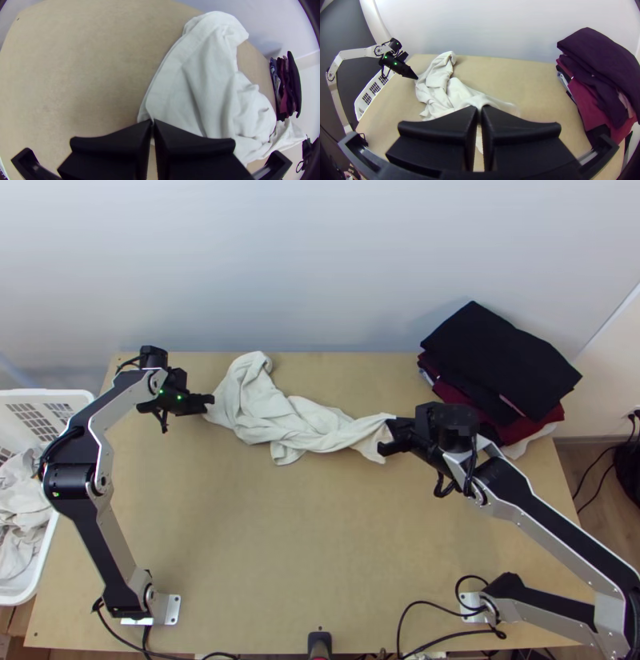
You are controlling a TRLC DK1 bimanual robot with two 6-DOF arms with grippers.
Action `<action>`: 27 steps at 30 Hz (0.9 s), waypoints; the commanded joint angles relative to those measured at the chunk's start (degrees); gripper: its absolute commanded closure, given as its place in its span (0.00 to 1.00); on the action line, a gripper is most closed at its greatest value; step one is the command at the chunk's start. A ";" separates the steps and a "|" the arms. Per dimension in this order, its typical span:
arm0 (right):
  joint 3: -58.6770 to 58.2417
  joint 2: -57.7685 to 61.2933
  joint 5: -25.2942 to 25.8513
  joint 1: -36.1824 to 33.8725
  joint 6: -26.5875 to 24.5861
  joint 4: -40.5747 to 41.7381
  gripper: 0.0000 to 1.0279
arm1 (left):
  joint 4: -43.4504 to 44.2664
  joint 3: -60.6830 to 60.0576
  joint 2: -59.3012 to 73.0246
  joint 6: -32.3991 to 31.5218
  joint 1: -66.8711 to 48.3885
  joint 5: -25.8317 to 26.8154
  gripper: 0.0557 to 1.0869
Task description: Fold the t-shirt
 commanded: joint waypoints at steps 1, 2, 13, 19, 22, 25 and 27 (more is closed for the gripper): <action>1.91 0.34 0.08 -1.40 2.07 -1.53 0.97 | 0.33 0.00 -4.00 -2.90 0.14 -0.12 0.96; 2.35 0.25 0.08 -2.19 2.68 -2.50 0.97 | 0.33 0.88 -5.05 -4.30 0.40 -0.12 0.96; 6.83 -0.28 0.26 -9.31 3.91 -6.02 0.97 | -2.22 9.32 -18.33 -14.94 2.69 -0.12 0.96; 10.70 -2.56 2.89 -11.07 2.86 -5.14 0.97 | -4.86 13.19 -22.63 -18.19 4.18 -0.12 0.96; 12.72 -3.44 3.86 -10.28 -0.74 -3.03 0.97 | -5.39 15.21 -24.30 -19.24 4.62 -0.12 0.96; 14.83 -3.27 7.99 -8.08 -4.43 -0.92 0.97 | -5.74 17.32 -25.27 -20.65 5.32 -1.08 0.96; 17.47 -2.21 7.90 -7.73 -4.17 -1.71 0.97 | -6.53 19.34 -25.53 -21.18 5.59 -2.31 0.96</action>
